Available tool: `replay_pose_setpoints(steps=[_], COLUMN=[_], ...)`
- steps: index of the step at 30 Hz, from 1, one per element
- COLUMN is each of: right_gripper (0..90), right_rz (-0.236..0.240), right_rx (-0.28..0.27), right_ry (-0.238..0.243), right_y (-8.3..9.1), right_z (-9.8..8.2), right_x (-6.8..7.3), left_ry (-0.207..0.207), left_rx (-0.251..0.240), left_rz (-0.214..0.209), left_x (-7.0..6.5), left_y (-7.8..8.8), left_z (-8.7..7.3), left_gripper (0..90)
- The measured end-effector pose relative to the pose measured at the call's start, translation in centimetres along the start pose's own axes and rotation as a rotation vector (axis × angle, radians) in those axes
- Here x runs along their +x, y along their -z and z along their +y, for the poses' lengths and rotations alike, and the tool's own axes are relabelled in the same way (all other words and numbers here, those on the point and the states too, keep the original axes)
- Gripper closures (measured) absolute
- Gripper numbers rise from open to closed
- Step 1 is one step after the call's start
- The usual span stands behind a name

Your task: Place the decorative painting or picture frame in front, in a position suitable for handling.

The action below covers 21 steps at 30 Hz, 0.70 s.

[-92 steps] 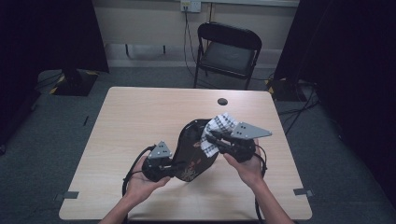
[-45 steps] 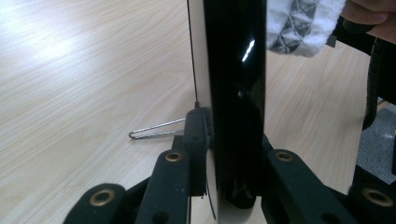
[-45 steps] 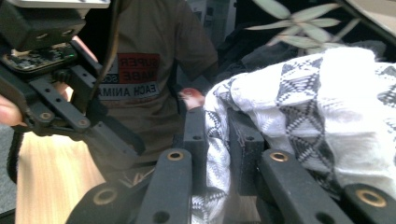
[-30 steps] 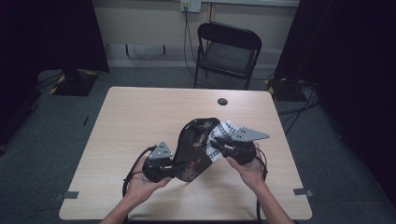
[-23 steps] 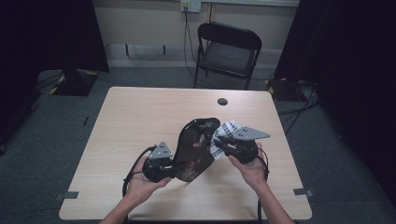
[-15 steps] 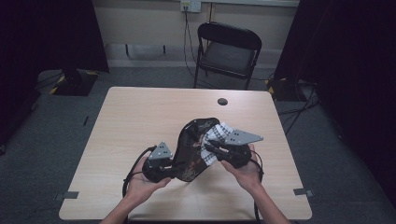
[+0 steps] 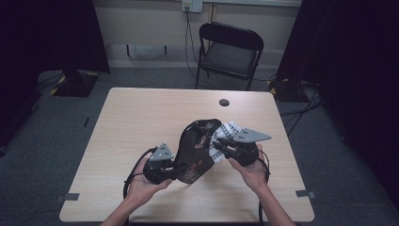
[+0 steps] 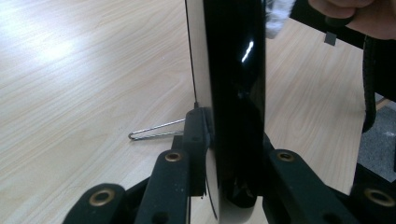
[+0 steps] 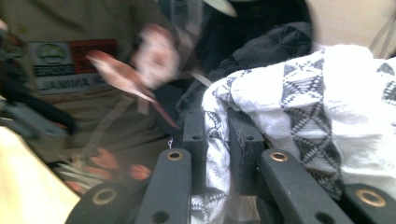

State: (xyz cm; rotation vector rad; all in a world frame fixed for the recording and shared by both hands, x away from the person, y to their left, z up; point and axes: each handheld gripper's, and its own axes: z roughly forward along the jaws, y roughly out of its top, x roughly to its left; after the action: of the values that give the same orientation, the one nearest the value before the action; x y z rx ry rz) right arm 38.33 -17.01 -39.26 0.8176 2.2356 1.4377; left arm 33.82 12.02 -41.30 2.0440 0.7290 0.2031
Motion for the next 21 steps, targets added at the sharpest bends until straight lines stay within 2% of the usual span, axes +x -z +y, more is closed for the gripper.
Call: replay_pose_setpoints(steps=[3,8,9,13,15,18,21], right_gripper=[79.3,79.3,79.3,79.3,79.3,79.4,79.4], right_rz=[-0.017,0.01,0.042,0.098,0.109,0.123,0.095], right_rx=[0.015,0.014,0.007,-0.023,-0.032,-0.034,-0.023], right_ry=[-0.025,-0.008,0.019,0.062,0.084,0.081,0.052], right_y=[-0.1,-0.1,-0.2,-0.3,-0.3,-0.4,-0.3], right_z=[-0.6,-0.2,0.4,1.2,1.5,1.5,0.9], right_x=[-0.8,0.0,1.1,3.0,3.8,3.6,2.3], left_ry=[0.002,0.003,0.001,0.0,0.001,0.001,0.0], left_rx=[-0.001,-0.002,0.0,-0.002,-0.001,-0.003,-0.004], left_rz=[0.0,0.003,0.002,0.004,0.002,0.006,0.007], left_x=[0.0,0.0,0.0,0.0,0.0,0.0,0.0], left_y=[0.0,0.0,0.0,0.0,0.0,0.0,0.0], left_z=[0.0,0.0,0.0,0.0,0.0,0.0,0.0], left_gripper=[76.9,76.8,76.8,76.8,76.8,77.2,77.1])
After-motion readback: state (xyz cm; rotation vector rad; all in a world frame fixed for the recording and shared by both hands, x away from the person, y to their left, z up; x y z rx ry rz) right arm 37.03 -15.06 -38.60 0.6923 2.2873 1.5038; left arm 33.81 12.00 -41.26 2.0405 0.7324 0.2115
